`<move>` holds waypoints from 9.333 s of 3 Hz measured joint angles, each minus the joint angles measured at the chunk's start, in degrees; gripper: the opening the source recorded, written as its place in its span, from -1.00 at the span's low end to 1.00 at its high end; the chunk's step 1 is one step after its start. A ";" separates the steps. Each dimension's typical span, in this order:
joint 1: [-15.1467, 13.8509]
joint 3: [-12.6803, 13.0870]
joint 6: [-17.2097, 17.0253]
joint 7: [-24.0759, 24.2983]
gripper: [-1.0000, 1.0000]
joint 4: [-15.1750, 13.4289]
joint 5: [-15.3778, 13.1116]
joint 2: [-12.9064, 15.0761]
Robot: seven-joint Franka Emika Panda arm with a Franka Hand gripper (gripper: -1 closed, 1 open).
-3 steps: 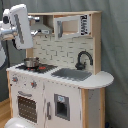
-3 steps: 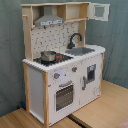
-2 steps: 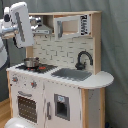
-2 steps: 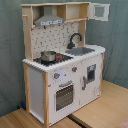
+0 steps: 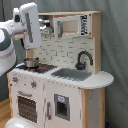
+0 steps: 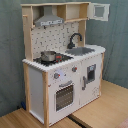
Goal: Play with the kitchen
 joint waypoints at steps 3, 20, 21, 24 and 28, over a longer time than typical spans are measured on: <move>0.07 -5.36 11.43 -10.60 -1.00 -3.02 0.10 5.91; -4.52 12.96 42.87 -18.62 -1.00 30.05 0.42 62.37; -4.77 14.41 40.86 -18.76 -1.00 34.44 0.24 65.69; -5.25 17.70 35.03 -21.02 -1.00 42.77 -1.76 74.63; -5.58 17.83 31.55 -13.45 1.00 34.95 -1.88 62.72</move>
